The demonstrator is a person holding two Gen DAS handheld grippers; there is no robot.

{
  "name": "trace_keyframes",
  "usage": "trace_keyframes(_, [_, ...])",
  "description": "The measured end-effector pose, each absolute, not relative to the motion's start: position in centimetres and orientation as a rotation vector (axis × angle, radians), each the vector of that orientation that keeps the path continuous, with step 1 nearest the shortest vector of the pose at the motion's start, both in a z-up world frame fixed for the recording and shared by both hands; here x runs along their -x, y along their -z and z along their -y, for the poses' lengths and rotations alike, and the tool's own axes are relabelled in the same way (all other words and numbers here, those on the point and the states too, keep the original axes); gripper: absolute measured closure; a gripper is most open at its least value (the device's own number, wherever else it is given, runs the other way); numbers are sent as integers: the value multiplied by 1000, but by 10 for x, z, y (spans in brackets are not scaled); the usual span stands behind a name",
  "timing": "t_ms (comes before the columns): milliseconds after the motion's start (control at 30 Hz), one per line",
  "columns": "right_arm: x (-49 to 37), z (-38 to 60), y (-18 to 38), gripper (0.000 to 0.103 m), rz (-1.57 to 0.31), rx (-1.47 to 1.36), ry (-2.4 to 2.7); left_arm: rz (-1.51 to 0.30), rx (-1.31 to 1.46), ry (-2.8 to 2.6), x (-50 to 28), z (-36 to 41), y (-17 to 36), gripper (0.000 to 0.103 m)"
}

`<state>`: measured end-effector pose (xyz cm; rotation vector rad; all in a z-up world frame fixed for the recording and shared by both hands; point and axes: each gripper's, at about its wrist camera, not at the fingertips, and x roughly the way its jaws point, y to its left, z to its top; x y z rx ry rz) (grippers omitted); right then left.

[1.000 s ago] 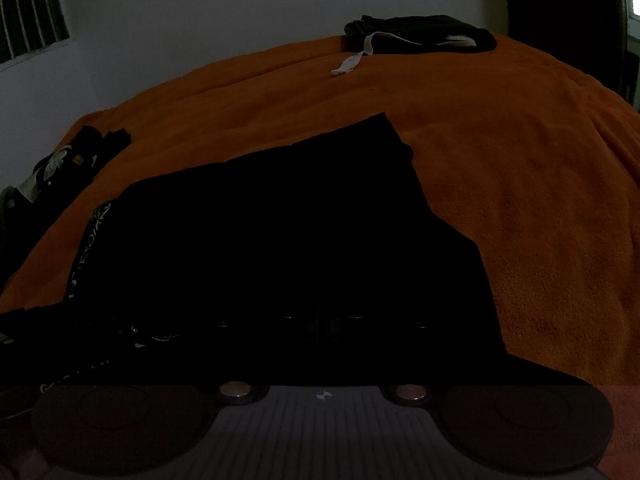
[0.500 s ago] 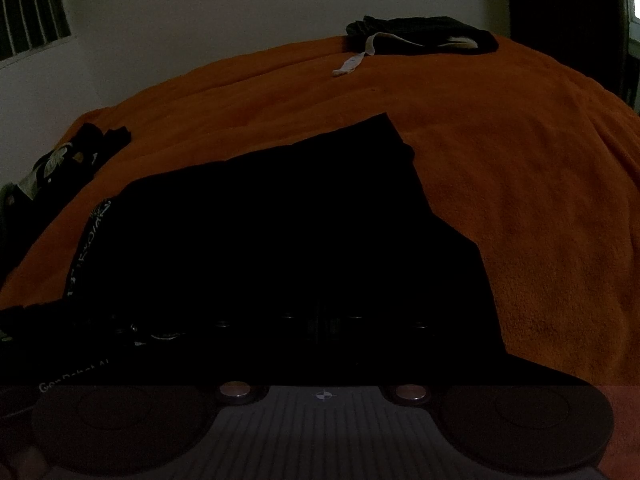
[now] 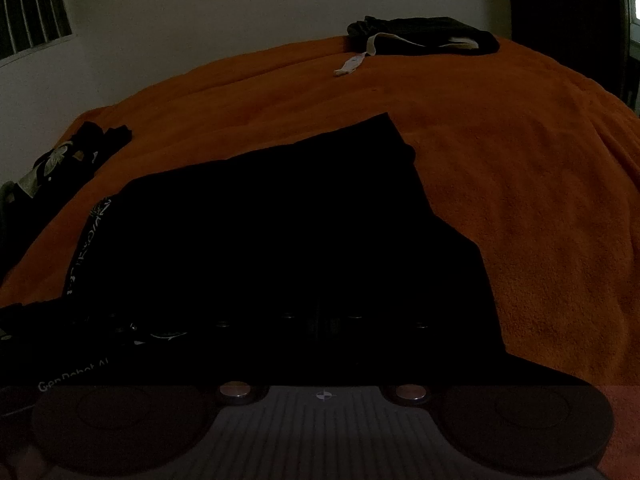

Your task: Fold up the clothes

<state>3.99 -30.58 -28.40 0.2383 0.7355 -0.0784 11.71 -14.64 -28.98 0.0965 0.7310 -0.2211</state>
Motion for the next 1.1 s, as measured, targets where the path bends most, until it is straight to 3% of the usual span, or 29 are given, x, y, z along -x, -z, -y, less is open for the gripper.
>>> trace_keyframes(67, [-40,306,284,103,-735,-238,78,-732,-96,219,-117,147,290,21])
trace_keyframes(467, [-38,305,283,103,-722,-232,75,-730,-80,214,-117,147,286,21])
trace_keyframes(600, [-35,308,275,94,-720,-255,57,-739,-68,218,-124,145,275,21])
trace_keyframes(667, [-34,311,269,72,-721,-269,42,-744,-68,221,-128,144,269,21])
trace_keyframes(1100, [-46,372,237,71,-684,-274,58,-806,-110,240,-202,127,234,21])
